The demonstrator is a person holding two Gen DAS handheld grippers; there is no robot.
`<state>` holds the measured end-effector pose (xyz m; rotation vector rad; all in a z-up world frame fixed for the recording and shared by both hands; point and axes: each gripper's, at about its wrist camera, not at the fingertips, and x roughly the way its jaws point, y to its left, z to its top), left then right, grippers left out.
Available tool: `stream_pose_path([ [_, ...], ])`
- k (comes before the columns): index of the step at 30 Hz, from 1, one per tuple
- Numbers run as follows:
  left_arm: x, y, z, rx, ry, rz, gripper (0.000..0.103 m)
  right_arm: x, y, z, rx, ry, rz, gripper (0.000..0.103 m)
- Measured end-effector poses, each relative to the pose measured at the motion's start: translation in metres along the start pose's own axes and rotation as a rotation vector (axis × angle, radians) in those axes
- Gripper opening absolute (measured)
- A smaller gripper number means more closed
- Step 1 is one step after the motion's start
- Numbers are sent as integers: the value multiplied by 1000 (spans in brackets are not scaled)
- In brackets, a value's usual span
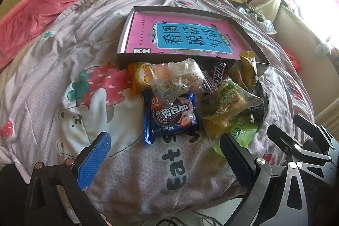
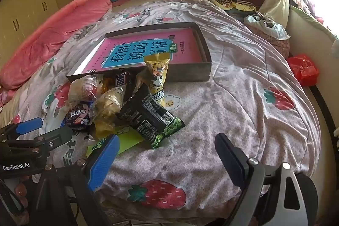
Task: Organize snacks
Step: 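Move both grippers toward the snack pile in front of the tray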
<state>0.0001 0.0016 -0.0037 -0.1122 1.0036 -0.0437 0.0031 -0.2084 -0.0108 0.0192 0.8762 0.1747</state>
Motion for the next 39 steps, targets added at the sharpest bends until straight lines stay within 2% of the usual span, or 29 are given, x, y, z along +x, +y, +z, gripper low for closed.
stream_pose_path([
  [18, 4, 2, -1, -14, 13, -10, 102, 1, -2, 1, 3, -2, 3, 91],
  [29, 16, 18, 3, -73, 56, -26, 102, 4, -3, 3, 2, -8, 6, 91],
  [39, 44, 19, 16, -108, 111, -34, 102, 17, -11, 8, -12, -7, -8, 91],
])
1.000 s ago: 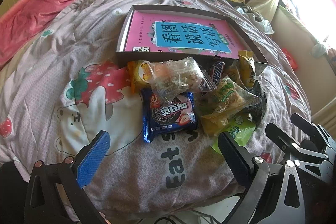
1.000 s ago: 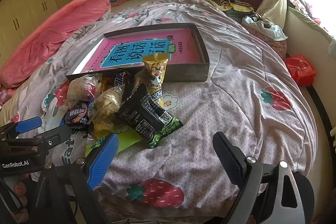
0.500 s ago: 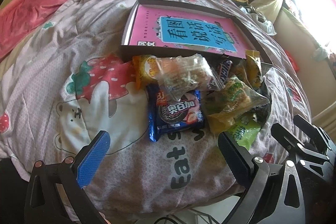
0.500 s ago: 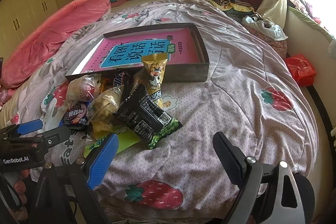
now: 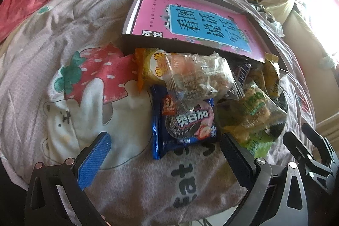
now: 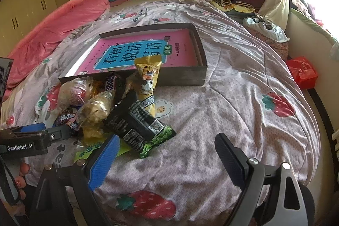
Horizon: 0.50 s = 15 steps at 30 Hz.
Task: Organize snacks
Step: 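Move both grippers toward the snack pile in front of the tray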
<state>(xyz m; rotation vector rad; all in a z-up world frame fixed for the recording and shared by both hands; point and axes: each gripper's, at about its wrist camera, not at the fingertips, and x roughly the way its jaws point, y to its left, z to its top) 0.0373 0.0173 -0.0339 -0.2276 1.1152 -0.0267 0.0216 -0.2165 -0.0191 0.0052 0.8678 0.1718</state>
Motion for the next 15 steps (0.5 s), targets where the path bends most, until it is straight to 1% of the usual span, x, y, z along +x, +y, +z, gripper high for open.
stream_pose_path([
  [3, 5, -1, 4, -1, -3, 5, 102, 10, -2, 1, -17, 40, 8, 91],
  [6, 10, -3, 9, 1, 0, 17, 102, 16, -1, 3, -24, 52, 33, 91],
  [8, 13, -3, 11, -1, 7, 18, 102, 20, 2, 4, -38, 51, 47, 91],
  [11, 17, -3, 15, -4, 4, 23, 102, 20, 8, 5, -65, 11, 72, 91],
  [15, 21, -3, 19, -10, 4, 28, 101, 22, 22, 7, -138, 3, 55, 89],
])
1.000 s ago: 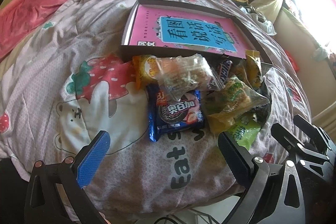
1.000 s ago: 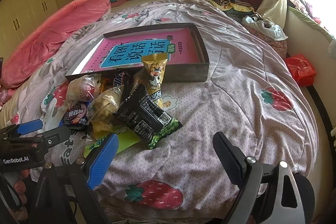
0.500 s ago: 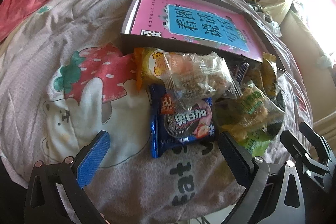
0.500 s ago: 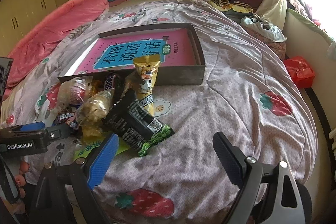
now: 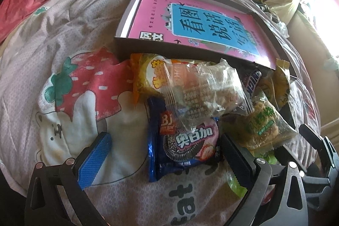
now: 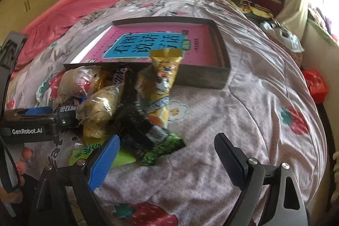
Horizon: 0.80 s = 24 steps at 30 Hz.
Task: Organize snacks
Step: 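Move both grippers toward the snack pile in front of the tray, then grasp the blue biscuit pack with the left gripper while the right grasps the black snack bag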
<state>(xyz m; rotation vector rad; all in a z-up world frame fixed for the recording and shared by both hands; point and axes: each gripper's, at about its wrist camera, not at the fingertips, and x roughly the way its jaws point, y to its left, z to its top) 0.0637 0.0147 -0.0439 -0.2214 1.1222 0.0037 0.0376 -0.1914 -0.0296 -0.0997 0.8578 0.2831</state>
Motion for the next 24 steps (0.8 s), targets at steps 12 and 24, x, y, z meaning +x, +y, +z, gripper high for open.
stream_pose_path([
  [12, 4, -5, 6, 51, 25, -17, 73, 21, 23, 11, -136, 26, -19, 50],
  [24, -11, 15, 5, 48, 38, -166, 53, -1, -42, 11, 197, -27, 237, 34],
])
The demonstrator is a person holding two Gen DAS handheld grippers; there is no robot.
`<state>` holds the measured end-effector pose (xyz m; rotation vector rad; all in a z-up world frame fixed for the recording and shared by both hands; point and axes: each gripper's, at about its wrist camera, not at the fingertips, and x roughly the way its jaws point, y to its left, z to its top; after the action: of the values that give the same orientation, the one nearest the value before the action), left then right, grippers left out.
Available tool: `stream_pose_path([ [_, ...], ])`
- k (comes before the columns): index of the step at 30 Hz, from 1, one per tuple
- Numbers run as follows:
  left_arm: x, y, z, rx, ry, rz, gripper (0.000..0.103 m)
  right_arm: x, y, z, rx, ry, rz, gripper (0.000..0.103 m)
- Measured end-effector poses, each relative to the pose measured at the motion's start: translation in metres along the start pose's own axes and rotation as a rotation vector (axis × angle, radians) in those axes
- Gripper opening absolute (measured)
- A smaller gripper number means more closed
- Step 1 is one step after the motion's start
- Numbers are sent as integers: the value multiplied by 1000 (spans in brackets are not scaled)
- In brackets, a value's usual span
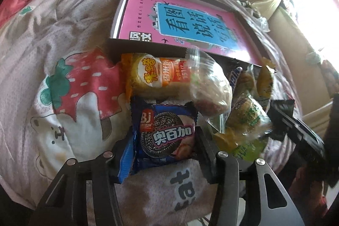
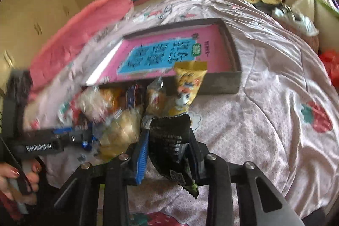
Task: Organize snacks
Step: 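Grasp the blue biscuit pack with the left gripper while the right grasps the black snack bag, then carry the blue pack with the left gripper while the right carries the black bag over the tray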
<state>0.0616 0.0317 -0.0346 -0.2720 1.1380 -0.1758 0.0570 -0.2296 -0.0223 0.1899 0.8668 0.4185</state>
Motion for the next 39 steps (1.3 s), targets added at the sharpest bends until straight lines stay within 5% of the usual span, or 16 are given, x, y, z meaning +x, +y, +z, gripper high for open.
stream_pose_path([
  [8, -25, 0, -8, 3, -31, -41, 52, -8, -15, 5, 66, -44, 26, 33],
  [16, -44, 17, -5, -32, -88, 1, 52, -12, -18, 8, 81, -72, 16, 33],
  [39, -50, 6, 49, -33, -197, 33, 52, -18, -23, 48, 106, -205, 83, 31],
])
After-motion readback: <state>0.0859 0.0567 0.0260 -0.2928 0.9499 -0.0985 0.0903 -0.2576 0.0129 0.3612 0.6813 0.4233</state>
